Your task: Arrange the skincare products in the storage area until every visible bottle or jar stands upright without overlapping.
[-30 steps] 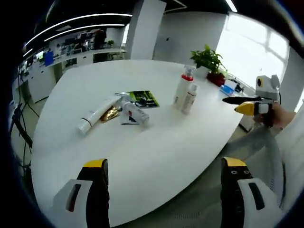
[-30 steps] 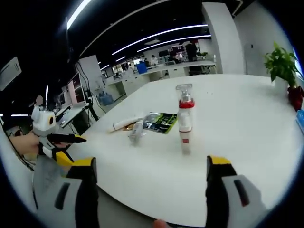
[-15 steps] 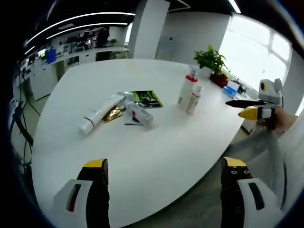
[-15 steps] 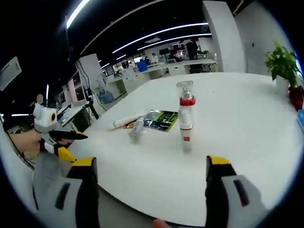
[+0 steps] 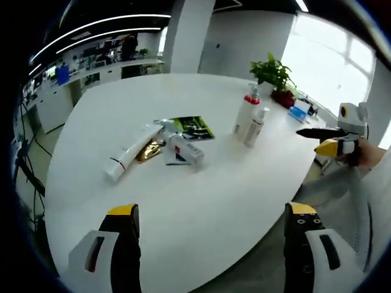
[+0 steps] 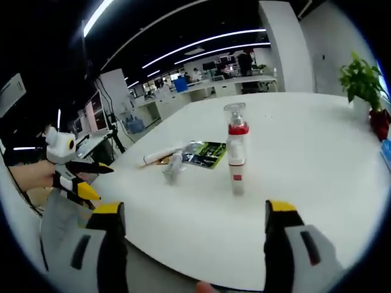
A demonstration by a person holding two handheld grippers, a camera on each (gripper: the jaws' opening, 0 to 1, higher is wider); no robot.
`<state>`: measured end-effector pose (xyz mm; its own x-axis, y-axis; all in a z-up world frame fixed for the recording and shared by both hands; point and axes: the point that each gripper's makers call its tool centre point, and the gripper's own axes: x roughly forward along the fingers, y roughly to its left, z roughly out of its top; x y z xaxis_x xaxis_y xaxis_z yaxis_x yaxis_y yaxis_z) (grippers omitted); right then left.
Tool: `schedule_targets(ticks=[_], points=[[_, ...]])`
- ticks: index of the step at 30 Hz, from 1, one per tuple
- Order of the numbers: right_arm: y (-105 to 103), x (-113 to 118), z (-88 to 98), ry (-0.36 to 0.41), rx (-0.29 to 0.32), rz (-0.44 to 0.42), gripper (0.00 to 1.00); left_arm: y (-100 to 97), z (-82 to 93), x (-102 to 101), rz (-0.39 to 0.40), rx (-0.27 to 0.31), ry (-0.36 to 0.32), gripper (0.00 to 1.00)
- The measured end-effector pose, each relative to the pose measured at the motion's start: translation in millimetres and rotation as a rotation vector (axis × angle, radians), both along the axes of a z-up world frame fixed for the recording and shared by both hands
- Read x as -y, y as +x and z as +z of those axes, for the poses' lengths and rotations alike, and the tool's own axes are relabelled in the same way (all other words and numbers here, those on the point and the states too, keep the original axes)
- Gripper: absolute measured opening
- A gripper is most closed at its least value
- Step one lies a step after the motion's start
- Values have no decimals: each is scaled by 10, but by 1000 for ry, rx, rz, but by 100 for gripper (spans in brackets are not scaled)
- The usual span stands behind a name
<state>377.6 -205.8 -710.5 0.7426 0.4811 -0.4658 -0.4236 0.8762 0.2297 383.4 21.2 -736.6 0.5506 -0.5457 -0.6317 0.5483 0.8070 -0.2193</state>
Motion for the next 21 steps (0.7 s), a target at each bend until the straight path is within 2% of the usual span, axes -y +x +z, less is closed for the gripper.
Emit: schedule_targets(ticks=[12, 21], points=[[5, 34, -59, -3, -28, -17, 94, 243, -80, 1, -27, -8, 27, 97], [2, 60, -91, -2, -44, -28, 92, 521, -111, -77, -50, -8, 60, 96]])
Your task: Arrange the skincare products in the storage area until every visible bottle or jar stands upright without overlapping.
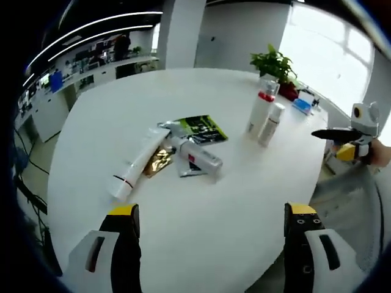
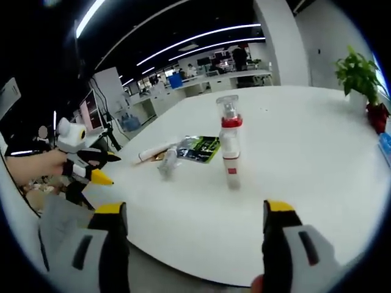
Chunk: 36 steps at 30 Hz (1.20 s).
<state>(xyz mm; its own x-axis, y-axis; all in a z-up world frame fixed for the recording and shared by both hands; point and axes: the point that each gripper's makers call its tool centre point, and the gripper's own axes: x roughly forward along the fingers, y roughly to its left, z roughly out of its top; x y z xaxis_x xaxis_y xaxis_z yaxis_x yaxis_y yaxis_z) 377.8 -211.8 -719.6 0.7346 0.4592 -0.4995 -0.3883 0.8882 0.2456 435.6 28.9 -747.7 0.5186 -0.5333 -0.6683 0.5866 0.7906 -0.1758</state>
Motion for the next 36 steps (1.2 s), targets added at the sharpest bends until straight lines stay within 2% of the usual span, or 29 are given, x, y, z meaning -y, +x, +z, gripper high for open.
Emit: schedule_targets(ticks=[19, 36], points=[[-9, 33, -31, 10, -26, -21, 90, 491, -159, -203, -95, -22, 124, 97], [7, 80, -75, 4, -37, -37, 92, 905, -309, -342, -158, -57, 219, 97]])
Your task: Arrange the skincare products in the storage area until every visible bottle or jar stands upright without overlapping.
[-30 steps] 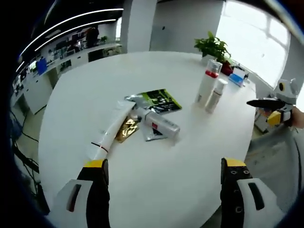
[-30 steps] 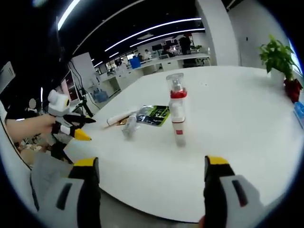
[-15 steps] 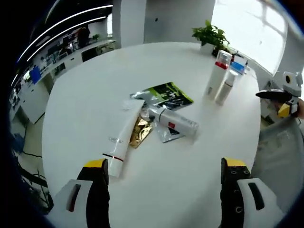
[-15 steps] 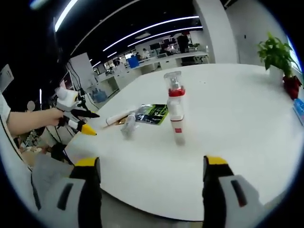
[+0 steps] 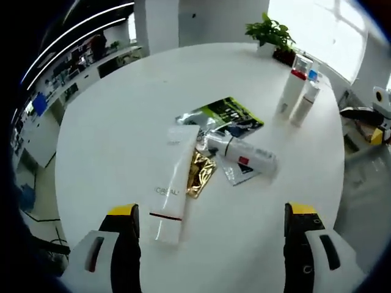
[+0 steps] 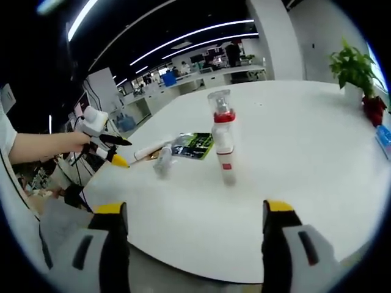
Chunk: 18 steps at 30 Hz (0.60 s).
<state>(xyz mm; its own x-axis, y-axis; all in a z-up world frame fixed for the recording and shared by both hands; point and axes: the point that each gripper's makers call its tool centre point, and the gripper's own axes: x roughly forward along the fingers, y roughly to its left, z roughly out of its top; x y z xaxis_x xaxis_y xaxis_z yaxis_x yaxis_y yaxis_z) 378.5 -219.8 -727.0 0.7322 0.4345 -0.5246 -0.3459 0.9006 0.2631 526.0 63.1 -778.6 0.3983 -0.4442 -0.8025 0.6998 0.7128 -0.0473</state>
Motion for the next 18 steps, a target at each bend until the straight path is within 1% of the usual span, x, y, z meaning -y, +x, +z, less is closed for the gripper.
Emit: schedule_targets(ticks=[3, 7, 13, 16, 18], points=[[2, 7, -8, -3, -2, -2, 92, 81, -39, -39, -6, -13, 18, 96], [5, 15, -15, -3, -3, -5, 92, 187, -100, -94, -24, -38, 60, 96], [11, 31, -24, -4, -6, -14, 92, 301, -154, -83, -52, -67, 101, 91], [14, 38, -25, -5, -7, -19, 92, 379, -169, -44, -66, -73, 104, 85], [12, 37, -29, -5, -9, -19, 92, 464, -177, -38, -67, -81, 117, 77]])
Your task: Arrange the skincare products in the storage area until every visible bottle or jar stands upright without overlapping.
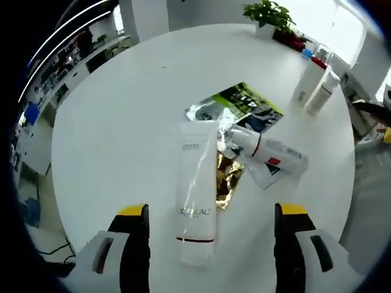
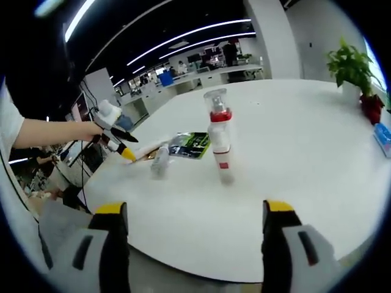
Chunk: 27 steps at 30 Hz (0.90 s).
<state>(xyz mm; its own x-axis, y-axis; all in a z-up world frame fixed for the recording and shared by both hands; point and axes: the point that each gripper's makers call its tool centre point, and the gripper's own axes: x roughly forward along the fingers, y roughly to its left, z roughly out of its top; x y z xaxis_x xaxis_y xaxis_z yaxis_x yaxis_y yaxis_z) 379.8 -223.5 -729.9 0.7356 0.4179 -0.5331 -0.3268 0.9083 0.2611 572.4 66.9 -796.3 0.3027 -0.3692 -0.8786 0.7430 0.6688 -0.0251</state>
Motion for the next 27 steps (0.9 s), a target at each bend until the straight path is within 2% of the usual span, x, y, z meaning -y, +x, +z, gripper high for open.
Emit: schedule_targets(ticks=[2, 7, 16, 21, 27], points=[[-2, -5, -3, -3, -1, 3, 92, 89, -4, 2, 8, -12, 8, 71], [1, 1, -5, -7, -2, -1, 92, 238, -27, 44, -4, -32, 32, 65], [3, 1, -7, -9, -5, -7, 92, 238, -131, 150, -63, -77, 67, 56], [5, 2, -13, -6, -8, -11, 92, 225, -182, 211, -87, -91, 89, 42], [7, 4, -19, -7, -9, -12, 91, 234, -237, 184, -95, -108, 141, 35]])
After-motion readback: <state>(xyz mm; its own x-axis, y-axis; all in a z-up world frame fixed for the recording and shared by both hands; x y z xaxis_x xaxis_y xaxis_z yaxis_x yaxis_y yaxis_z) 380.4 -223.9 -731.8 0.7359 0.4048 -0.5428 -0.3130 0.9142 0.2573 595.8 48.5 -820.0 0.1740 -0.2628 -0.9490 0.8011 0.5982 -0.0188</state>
